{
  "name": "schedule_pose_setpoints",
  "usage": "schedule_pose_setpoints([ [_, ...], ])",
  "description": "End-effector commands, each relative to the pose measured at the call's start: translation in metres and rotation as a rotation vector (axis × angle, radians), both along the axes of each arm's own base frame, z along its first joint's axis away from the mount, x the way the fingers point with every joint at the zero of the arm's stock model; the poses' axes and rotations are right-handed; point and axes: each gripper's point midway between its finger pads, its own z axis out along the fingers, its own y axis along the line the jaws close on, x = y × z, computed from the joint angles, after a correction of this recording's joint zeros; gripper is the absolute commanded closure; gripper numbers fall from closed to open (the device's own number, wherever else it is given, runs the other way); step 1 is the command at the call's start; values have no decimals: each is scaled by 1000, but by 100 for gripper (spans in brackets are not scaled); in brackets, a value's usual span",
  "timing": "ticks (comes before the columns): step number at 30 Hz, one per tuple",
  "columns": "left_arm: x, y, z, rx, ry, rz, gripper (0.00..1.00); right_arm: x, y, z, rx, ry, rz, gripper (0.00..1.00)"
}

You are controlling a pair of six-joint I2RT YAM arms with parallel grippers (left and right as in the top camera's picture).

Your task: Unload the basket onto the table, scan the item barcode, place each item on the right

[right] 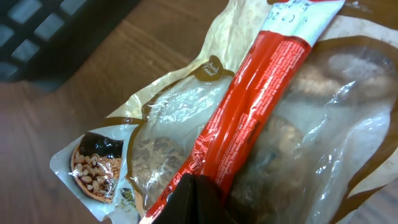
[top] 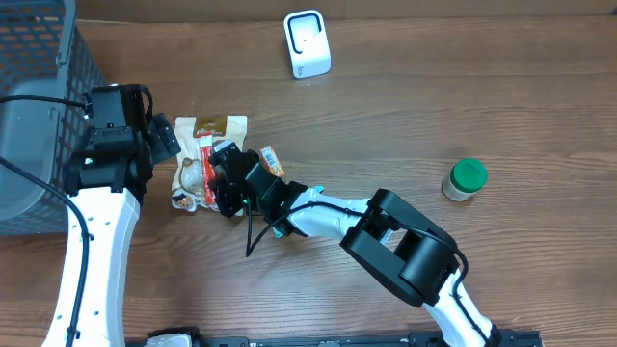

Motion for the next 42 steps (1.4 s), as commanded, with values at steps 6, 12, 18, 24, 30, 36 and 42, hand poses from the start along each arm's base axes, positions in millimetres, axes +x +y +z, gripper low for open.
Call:
schedule_pose_setpoints([
  [6,2,3,5,15,-9,9,0,-32,-16,-3,-86,145,37,96],
  [12,2,3,5,15,-9,9,0,-60,-16,5,-66,271,120,96],
  [18,2,3,5,15,-9,9,0,-72,-16,22,-48,304,161,96],
  [24,2,3,5,15,-9,9,0,-64,-13,53,1,240,154,94],
  [30,2,3,5,15,-9,9,0,-16,-9,93,53,-21,17,69],
  [36,2,3,5,15,-9,9,0,-3,-5,87,51,-92,-4,53],
  [42,2,3,5,15,-9,9,0,10,1,65,62,-133,1,51],
])
